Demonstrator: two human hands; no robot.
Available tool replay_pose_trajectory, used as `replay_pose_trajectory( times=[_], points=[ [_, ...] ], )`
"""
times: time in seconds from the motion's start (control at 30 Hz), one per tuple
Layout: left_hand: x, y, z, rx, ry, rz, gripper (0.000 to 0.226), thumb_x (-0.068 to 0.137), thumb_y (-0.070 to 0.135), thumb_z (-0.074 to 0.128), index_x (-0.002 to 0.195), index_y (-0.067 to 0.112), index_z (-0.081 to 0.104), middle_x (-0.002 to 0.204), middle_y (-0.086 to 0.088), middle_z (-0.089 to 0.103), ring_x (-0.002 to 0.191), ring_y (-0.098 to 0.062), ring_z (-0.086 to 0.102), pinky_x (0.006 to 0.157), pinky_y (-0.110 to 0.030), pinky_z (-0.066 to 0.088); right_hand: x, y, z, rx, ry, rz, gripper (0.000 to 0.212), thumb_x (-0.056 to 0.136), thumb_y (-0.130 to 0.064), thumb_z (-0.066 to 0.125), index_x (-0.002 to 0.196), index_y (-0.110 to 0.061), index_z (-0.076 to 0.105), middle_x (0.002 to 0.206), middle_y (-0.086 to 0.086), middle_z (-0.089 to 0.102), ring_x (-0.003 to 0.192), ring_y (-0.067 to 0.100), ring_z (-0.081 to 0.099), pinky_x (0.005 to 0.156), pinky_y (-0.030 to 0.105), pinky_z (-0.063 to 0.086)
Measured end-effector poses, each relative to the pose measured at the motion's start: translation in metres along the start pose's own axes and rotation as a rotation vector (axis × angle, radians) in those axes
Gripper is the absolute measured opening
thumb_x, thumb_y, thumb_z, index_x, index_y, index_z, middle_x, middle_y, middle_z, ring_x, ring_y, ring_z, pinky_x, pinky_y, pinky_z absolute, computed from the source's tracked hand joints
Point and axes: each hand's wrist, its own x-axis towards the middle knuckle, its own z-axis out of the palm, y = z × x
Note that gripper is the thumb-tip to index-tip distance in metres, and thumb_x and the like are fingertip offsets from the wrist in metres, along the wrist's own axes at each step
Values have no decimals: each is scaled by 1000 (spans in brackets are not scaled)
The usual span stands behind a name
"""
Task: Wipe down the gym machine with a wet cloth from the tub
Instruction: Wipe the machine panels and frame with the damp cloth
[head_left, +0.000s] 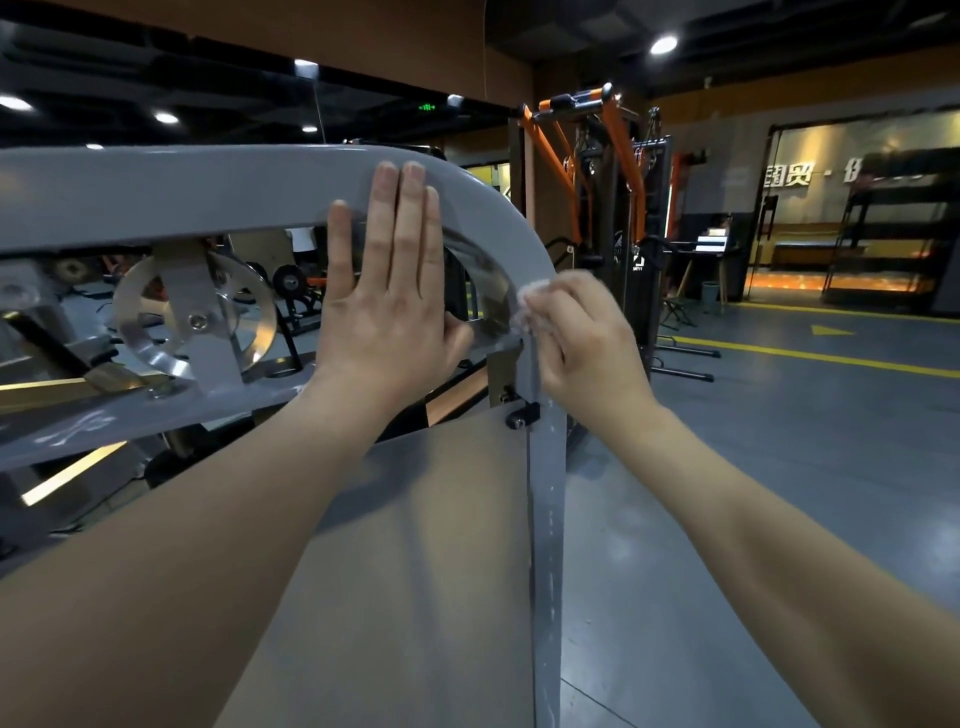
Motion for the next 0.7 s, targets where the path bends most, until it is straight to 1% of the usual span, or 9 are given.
replay_pose_trajectory(
  times=[0.07,0.17,0.23,0.3,0.37,0.47,0.5,0.6,0.7],
  points=[
    [0,0,-1,-8,-5,-7,103,93,60,30,155,-7,-17,167,-24,-14,156,-40,-10,118,-55,-21,13,-1,1,14,44,13,20,90,5,63,109,1,68,110,14,62,102,20,57,93,24,49],
    [0,0,0,-9,-18,-3,106,92,60,37,155,-7,-18,167,-24,-14,156,-40,-11,119,-56,-18,-20,5,7,-11,6,15,21,92,4,60,112,2,67,113,15,61,104,25,59,94,32,52],
    [0,-1,1,-10,-20,4,109,92,60,41,155,-7,-17,167,-25,-14,156,-41,-11,120,-57,-15,-54,7,8,-34,-42,16,20,92,6,57,109,2,68,111,14,62,100,28,60,87,39,54],
    [0,-1,3,3,-6,6,110,92,61,43,155,-7,-16,167,-25,-13,156,-41,-10,120,-58,-14,-54,8,6,-27,-69,11,18,92,6,55,104,3,69,107,14,61,95,29,60,82,41,54],
    [1,-1,0,1,-10,6,110,92,63,39,155,-7,-16,167,-25,-14,156,-41,-10,120,-58,-15,-24,4,5,-13,-33,28,16,92,4,57,103,1,68,106,13,61,97,24,59,86,34,54],
    [0,-1,1,2,-11,1,105,93,63,31,155,-7,-17,167,-25,-14,156,-40,-10,120,-58,-14,17,0,2,7,69,46,20,92,2,61,111,0,68,111,12,61,103,16,55,93,20,47],
    [0,-1,1,-1,-13,2,105,93,63,31,155,-7,-17,167,-25,-14,156,-40,-10,120,-58,-13,15,1,4,12,71,41,21,92,2,61,112,0,68,112,13,61,104,17,56,94,22,47],
    [1,-1,2,-3,-14,6,109,92,62,40,156,-7,-15,167,-24,-13,156,-40,-9,121,-58,-12,-37,4,10,-7,6,43,17,92,6,60,107,2,68,111,14,61,103,25,59,90,37,53],
    [0,-2,4,8,-5,4,110,92,60,44,156,-6,-14,167,-25,-13,156,-40,-9,121,-58,-13,-69,4,8,-3,-69,24,16,92,6,56,101,3,69,105,14,61,95,27,60,82,41,54]
  ],
)
